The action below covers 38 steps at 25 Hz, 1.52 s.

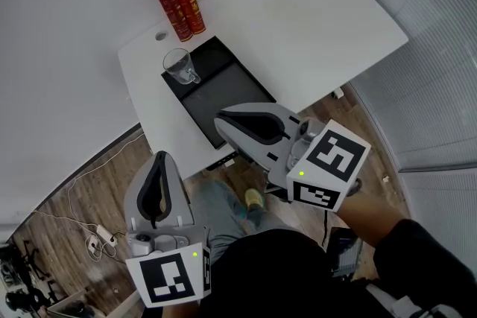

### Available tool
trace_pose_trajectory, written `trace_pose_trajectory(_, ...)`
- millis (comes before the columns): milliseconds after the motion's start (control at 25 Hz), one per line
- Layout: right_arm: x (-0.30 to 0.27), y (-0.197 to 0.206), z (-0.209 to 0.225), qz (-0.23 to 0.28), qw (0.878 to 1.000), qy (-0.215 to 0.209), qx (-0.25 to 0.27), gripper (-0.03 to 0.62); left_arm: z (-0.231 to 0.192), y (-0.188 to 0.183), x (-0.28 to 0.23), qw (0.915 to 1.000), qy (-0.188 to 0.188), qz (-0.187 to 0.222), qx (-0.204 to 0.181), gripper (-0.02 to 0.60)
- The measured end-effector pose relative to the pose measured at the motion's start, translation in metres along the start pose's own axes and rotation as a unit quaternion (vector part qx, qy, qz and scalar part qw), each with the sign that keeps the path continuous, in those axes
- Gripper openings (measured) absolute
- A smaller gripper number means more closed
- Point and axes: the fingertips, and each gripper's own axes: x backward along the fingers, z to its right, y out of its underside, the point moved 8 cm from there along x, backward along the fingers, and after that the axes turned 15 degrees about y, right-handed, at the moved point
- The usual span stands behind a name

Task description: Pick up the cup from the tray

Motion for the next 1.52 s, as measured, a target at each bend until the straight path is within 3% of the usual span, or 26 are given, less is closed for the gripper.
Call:
trace_pose_trajectory(360, 0.005, -0.008, 0.000, 0.016, 1.000, 0.004, 0.006, 0.014, 0.003, -0.010, 0.004, 0.9998, -0.001, 0.010, -0.019, 0.002)
trace_pose_trajectory(560, -0.002, -0.012, -0.003, 0.019, 1.000, 0.003, 0.015, 0.014, -0.009, -0.008, 0.004, 0.9998, -0.006, 0.015, -0.011, 0.002)
trace_pose_trajectory(1000, -0.030, -0.022, 0.006, 0.015, 0.999, 0.026, 0.032, 0.014, -0.043, -0.005, -0.025, 0.9993, 0.021, 0.027, -0.012, 0.002)
trace_pose_trajectory(1400, -0.061, -0.023, 0.018, 0.001, 0.999, 0.044, 0.028, 0.014, -0.074, -0.001, -0.054, 0.9989, 0.041, 0.024, 0.000, 0.002)
trace_pose_trajectory(1520, -0.069, -0.021, 0.022, -0.007, 0.998, 0.048, 0.027, 0.014, -0.080, 0.003, -0.062, 0.9987, 0.041, 0.021, 0.020, 0.002)
